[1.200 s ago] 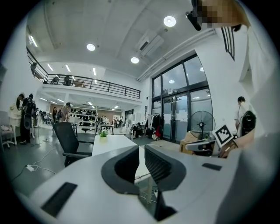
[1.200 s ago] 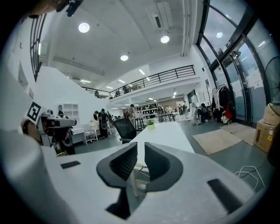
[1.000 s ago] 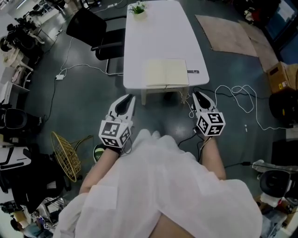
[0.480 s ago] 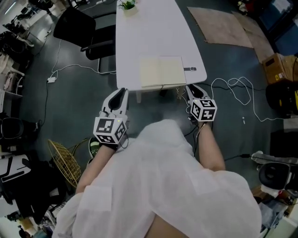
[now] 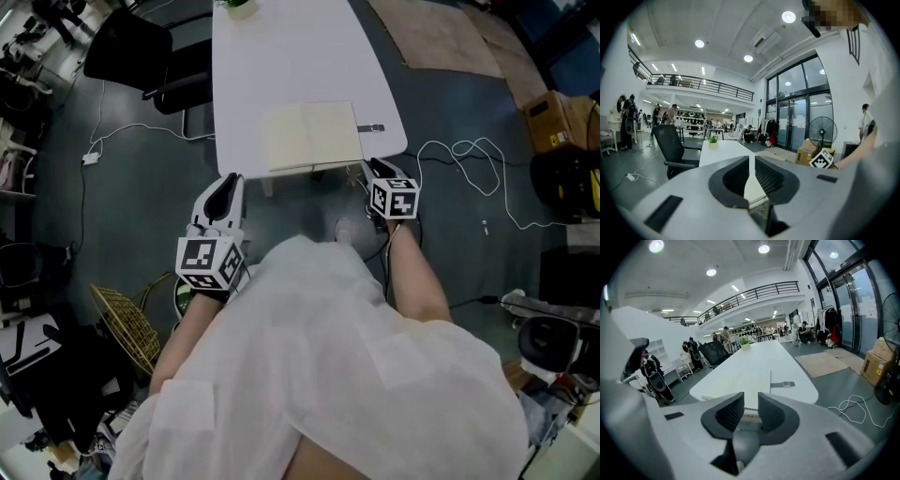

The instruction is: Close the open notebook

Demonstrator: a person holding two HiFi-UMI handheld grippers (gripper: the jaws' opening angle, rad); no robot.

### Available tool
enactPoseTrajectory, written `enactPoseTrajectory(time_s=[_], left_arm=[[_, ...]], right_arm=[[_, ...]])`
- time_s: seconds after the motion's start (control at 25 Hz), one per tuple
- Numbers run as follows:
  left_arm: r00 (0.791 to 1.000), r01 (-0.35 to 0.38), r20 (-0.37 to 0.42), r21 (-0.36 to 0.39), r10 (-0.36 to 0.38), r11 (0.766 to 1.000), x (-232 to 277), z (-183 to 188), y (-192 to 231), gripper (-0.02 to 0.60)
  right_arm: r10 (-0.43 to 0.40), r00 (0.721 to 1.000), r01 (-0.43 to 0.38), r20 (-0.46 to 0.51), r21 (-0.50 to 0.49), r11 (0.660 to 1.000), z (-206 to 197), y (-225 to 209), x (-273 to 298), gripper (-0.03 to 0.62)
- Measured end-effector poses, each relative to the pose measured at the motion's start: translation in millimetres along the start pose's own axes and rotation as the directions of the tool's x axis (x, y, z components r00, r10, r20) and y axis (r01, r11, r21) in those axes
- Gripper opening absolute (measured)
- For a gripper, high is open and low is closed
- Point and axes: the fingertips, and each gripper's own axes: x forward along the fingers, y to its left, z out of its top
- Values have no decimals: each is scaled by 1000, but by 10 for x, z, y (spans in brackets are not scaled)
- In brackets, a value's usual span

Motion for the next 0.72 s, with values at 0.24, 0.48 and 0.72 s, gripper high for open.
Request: enactPoseTrajectory(time_s=[0.24,0.48,0.72], left_arm=[[999,-21,-27,-8,20,1000,11,-97,44,37],[998,-39,-49,4,39,999,-18,-159,94,37],[996,-64,-70,4,64,998,-32,-211,180,37]], right_arm=[[-9,996,10,-89,11,1000,-207,-128,314,95],[-19,990,25,-136,44,999,-330,-264,551,101],[-34,984,45,-176,55,998,-420,-374,714,104]])
